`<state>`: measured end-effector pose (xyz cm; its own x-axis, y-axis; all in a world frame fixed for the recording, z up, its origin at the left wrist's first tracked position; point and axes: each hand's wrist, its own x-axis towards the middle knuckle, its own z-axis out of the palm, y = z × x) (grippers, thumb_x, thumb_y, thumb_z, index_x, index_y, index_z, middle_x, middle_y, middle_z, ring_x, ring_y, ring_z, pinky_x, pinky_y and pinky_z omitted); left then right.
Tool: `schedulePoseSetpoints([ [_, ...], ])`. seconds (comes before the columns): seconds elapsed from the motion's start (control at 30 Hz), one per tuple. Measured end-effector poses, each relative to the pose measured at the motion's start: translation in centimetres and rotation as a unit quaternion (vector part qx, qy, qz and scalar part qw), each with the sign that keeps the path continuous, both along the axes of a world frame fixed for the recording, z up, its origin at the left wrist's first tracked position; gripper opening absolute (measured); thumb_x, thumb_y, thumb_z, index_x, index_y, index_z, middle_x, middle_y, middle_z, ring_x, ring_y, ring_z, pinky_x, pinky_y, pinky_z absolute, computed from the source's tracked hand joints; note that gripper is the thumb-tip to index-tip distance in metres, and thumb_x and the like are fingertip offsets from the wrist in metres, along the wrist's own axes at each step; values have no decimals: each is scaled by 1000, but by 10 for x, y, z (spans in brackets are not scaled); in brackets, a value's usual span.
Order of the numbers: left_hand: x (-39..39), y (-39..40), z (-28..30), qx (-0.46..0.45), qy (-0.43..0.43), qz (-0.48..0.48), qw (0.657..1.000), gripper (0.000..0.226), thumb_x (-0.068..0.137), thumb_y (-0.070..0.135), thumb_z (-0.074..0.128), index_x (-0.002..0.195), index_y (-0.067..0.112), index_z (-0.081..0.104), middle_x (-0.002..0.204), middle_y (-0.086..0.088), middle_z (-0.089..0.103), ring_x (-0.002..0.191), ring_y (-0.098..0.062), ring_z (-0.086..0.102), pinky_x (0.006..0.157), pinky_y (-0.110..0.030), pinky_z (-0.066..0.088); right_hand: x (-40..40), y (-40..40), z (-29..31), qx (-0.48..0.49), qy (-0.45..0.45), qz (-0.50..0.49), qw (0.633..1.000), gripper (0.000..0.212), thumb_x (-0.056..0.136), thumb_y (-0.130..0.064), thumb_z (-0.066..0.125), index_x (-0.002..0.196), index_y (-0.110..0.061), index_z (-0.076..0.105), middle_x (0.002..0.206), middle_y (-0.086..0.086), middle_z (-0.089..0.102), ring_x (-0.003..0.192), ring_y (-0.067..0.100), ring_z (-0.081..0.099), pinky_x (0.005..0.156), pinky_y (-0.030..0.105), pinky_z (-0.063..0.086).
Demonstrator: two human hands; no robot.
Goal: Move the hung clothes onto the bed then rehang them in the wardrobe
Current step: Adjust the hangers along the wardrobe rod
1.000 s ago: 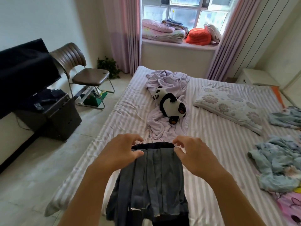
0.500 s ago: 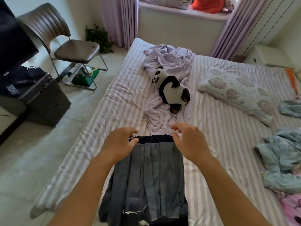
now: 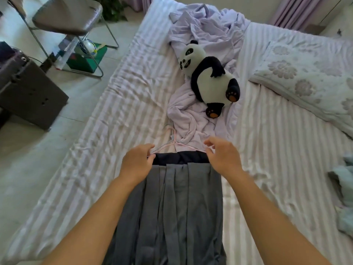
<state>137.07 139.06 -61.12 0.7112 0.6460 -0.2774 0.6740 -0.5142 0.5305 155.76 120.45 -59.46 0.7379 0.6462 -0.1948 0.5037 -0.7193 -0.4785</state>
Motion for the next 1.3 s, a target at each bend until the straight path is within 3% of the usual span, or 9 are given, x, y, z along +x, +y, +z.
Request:
schedulePoseSetpoints([
  [0.23,20,20,-112,-12,82,-16,996,26,94,19,59,119,22,65,110,0,62,101,-23,58,73,-33,43,40,18,-120,-54,90,-42,994,27,94,-9,54,116,-15,69,115,8,68,105,28,61,90,39,50],
  [0.4,22,27,-165,16,137,-22,990,51,88,26,67,135,12,52,128,-6,56,117,-26,52,94,-39,47,56,25,-177,-177,81,25,980,35,92,-22,59,125,-15,56,123,10,61,110,33,55,91,44,49],
  [0.63,30,31,-190,-11,192,-7,981,66,90,32,65,147,15,36,139,-9,48,128,-29,45,97,-44,42,62,31,-205,-296,53,57,952,55,93,-36,62,137,-12,39,137,14,42,124,35,40,101,45,40],
  [0.73,34,31,-187,13,217,-11,976,61,91,35,63,144,18,38,135,-9,49,125,-29,44,97,-45,41,65,32,-205,-271,75,36,959,44,93,-34,60,128,-11,47,128,14,48,117,34,45,95,41,41],
  [0.8,34,30,-181,34,216,-6,976,51,94,35,59,140,20,44,131,-7,52,121,-29,45,94,-45,41,65,29,-200,-208,104,-7,973,23,94,-28,59,109,-11,55,112,13,58,101,32,53,85,40,44],
  [0.9,31,29,-169,59,170,21,984,30,99,28,52,128,23,57,115,-3,61,108,-27,50,87,-44,43,62,19,-182,-125,138,-64,980,12,95,-25,59,85,-21,53,87,3,63,82,25,57,76,41,49],
  [1.03,21,19,-141,57,81,48,994,22,100,17,47,105,19,68,83,1,58,82,-23,51,66,-39,43,49,5,-148,-99,124,-52,986,14,93,-27,62,79,-28,62,81,-2,63,77,21,58,74,39,51],
  [1.2,0,-3,-84,22,-39,82,996,13,96,14,56,94,20,67,83,3,61,85,-19,56,64,-30,41,26,-15,-89,-46,108,-42,992,16,94,-26,63,79,-23,70,69,-3,63,66,11,55,59,22,40],
  [1.3,-19,-18,-36,-8,-104,95,990,14,93,10,63,88,23,67,81,7,64,82,-12,59,66,-23,43,9,-28,-43,19,151,-55,987,16,91,-23,68,76,-25,74,66,-2,65,68,17,60,66,30,46],
])
